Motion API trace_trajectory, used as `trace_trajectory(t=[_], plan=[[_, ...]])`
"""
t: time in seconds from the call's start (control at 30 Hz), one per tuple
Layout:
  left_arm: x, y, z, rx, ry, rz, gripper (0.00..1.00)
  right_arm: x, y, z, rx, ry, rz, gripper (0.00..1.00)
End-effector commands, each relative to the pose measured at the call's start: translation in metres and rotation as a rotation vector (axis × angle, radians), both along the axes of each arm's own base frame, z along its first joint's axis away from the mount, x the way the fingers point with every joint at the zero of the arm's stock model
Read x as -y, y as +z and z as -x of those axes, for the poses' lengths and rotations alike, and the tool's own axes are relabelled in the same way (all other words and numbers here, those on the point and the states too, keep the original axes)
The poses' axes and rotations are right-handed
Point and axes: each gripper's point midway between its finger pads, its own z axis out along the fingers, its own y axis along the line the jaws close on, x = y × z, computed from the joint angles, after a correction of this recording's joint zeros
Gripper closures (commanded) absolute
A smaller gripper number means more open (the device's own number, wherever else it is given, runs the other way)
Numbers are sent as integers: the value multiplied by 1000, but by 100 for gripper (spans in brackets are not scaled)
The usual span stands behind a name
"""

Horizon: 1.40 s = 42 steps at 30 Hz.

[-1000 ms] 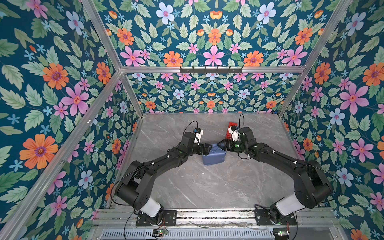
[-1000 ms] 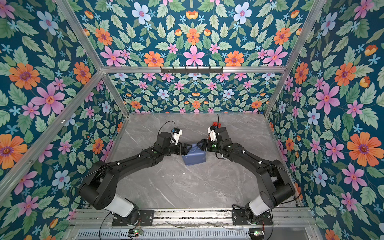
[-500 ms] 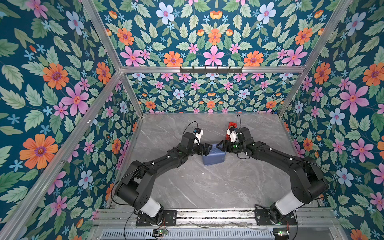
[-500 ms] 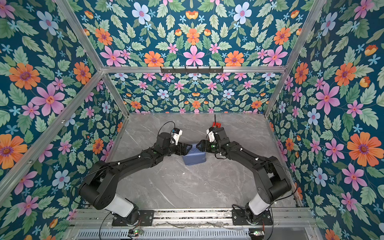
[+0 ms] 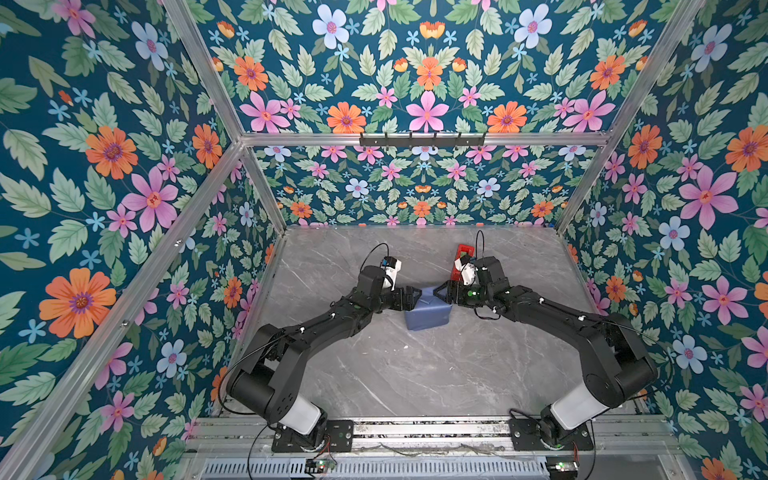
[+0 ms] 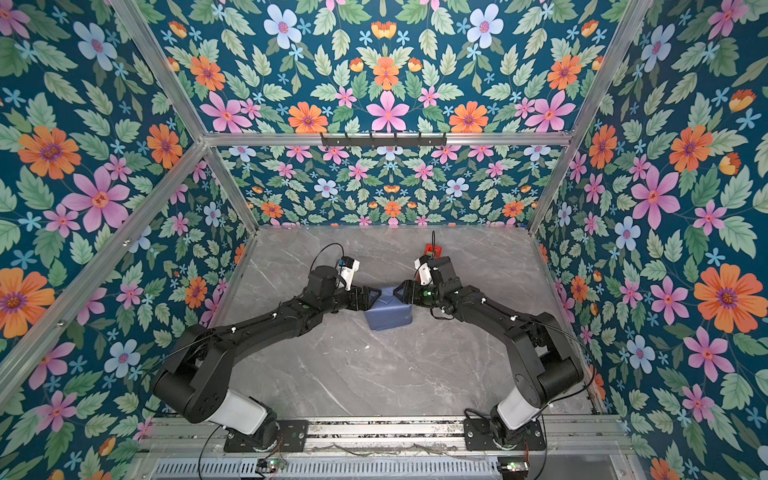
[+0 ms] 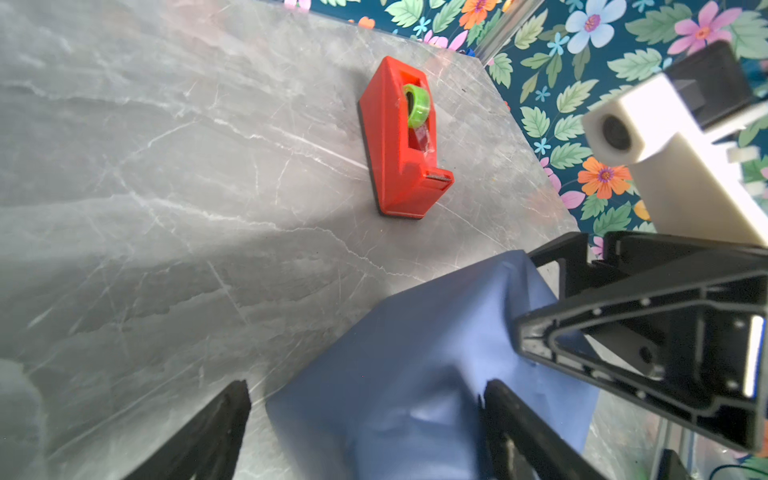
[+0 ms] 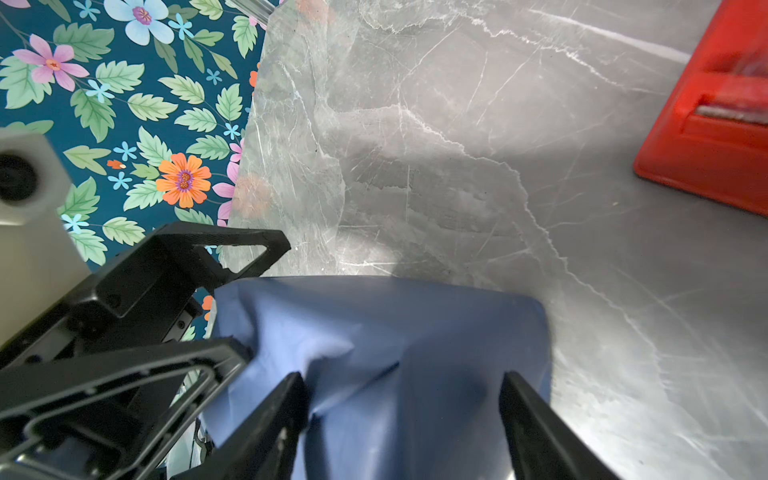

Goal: Wrap the gift box in paper

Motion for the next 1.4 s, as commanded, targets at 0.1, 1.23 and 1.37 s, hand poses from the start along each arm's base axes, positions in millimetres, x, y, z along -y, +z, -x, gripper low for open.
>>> trace_trajectory(t=[0.1,1.23,1.37], plan=[[1,-6,0,-23,-14,9,11,9,-19,9,-65,-11,59,26],[-3,-25,17,-91,-59,-47,17,90,16,-95,-165,-194,-131,44],[-3,-25,17,-91,-57,-47,17,87,1,-110,-208,-190,-149,48]])
